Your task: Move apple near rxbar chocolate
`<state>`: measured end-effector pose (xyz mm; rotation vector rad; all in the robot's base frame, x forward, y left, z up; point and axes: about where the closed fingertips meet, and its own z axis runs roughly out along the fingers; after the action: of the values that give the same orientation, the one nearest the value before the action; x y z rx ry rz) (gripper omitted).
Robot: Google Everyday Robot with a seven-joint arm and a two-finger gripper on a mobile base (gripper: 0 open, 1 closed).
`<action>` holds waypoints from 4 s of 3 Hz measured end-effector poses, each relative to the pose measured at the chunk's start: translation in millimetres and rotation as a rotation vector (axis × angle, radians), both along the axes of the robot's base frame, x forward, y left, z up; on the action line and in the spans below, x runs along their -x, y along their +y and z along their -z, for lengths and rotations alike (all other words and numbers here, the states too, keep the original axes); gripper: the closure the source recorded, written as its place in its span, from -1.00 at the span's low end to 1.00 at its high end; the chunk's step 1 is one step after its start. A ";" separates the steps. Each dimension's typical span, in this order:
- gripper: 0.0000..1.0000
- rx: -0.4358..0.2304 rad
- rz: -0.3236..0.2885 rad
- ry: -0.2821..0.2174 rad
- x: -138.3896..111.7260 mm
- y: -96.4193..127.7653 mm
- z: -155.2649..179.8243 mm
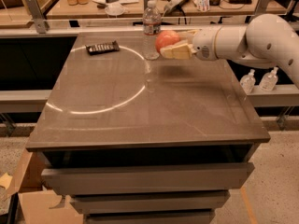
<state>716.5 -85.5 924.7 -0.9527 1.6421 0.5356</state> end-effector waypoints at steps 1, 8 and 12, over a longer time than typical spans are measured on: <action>1.00 0.040 0.008 0.024 20.4 14.6 -7.5; 0.98 0.020 0.101 -0.037 -63.8 170.8 39.5; -1.00 -0.011 0.088 -0.035 -66.6 200.2 59.1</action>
Offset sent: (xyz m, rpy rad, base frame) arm -0.0399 0.0665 0.0032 -0.1558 0.0954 -0.1337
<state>783.1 114.7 865.5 -0.8726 1.6400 0.4656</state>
